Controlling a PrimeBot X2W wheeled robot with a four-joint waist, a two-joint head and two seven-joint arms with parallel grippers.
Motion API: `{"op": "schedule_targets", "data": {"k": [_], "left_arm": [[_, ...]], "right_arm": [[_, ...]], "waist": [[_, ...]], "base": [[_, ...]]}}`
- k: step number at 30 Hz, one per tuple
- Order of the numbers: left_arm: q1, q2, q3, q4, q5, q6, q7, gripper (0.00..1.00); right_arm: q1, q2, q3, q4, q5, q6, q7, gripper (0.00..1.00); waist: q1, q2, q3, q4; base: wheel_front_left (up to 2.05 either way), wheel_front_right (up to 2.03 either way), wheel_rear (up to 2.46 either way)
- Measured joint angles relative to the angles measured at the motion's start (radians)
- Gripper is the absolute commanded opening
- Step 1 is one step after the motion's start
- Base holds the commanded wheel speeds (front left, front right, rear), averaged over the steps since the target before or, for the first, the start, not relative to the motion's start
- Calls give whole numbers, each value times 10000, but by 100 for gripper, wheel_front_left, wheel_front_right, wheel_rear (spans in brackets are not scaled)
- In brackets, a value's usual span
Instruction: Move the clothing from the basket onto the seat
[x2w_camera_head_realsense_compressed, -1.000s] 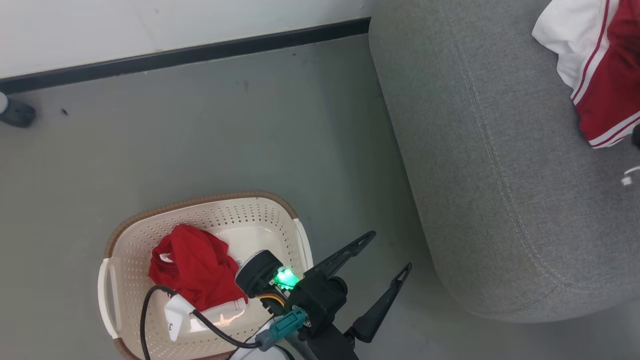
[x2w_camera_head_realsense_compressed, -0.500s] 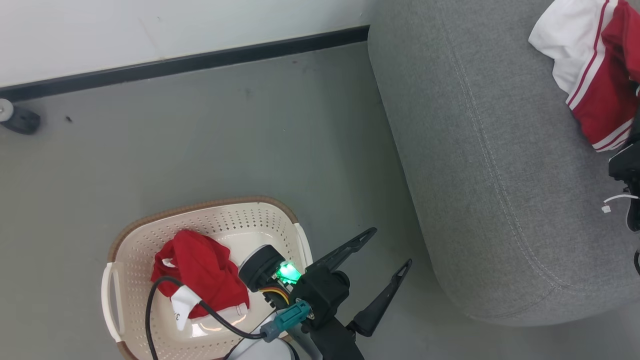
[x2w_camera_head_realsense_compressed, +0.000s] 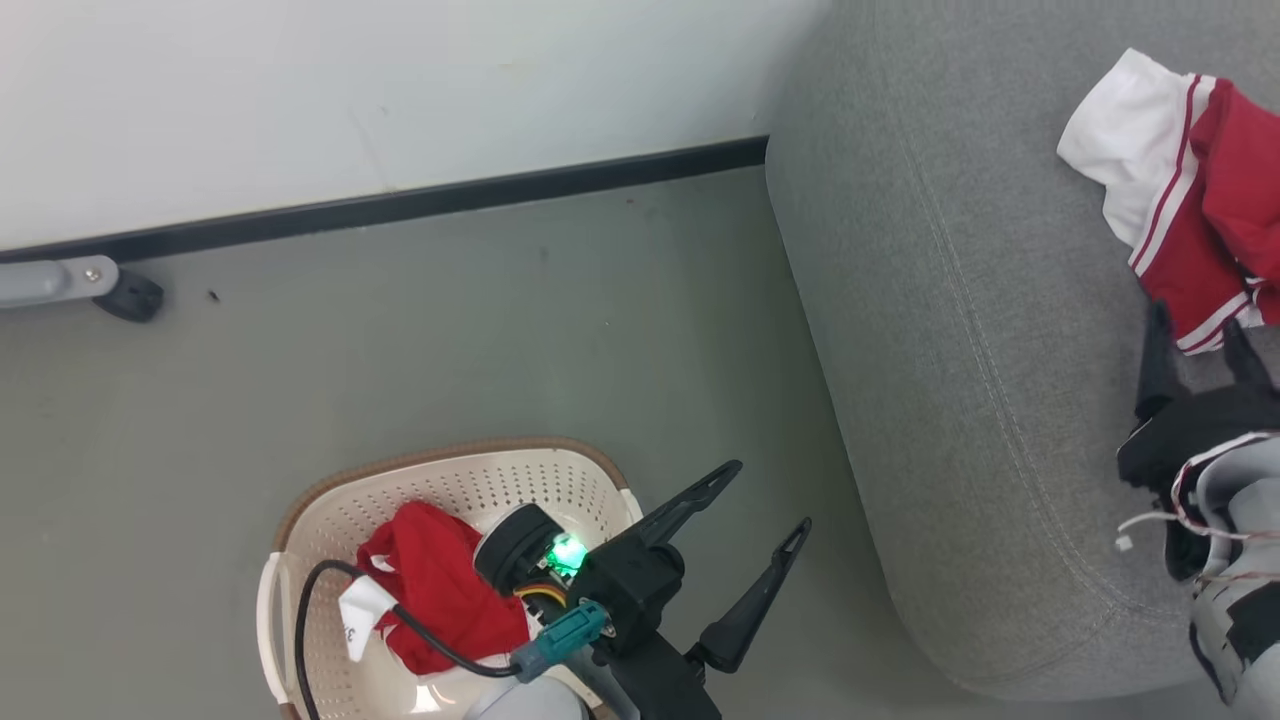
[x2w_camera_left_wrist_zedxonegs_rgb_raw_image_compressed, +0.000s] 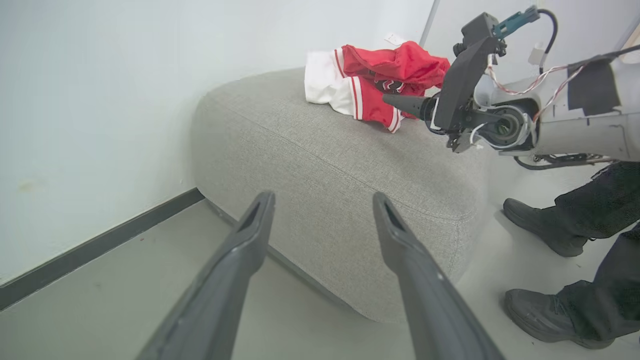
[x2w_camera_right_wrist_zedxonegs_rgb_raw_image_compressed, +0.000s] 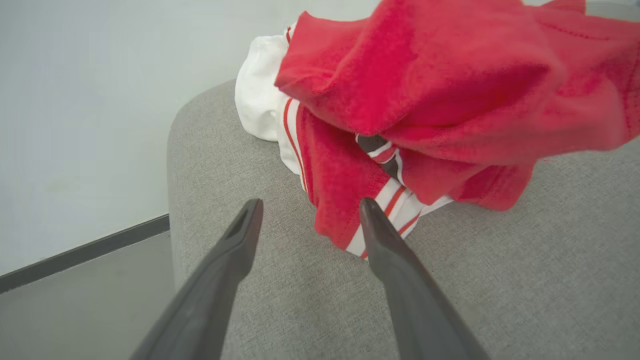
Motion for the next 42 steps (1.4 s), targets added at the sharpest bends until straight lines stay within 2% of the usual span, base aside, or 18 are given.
{"op": "schedule_targets", "data": {"k": [6,12,23,31,39,42], "left_arm": [[413,6,221,303,-270,190,-230,100],[823,40,777,575,-502,631,-573,100],[1748,539,1768,871,-1022,1367,-836,100],[2469,788,2660,872,-1511,1756,-1016,100],[2875,848,3158,936,-1647,1845,-1093,100],[2979,846,3296,945,-1674,1918,-1106,100]], "right_arm": [[718,270,100,-343,-153,86,2,100],[1664,619,247,-1141,-604,190,2,100],[3172,1028,439,-2759,-1172,259,2,100],[4159,1030,525,-3814,-1593,157,2,100],[5132,947,401,-4817,-1927,-176,2,100],[5431,940,382,-5158,-1994,-198,2,100]], "waist": [[0,0,-486,174],[-1,0,-1100,415],[-1,-1,-2036,863],[-1,-1,-2560,1126],[-1,-1,-2950,1264],[0,-1,-3077,1314]], "base": [[0,0,0],[0,0,0],[0,0,0],[0,0,0],[0,0,0],[0,0,0]]}}
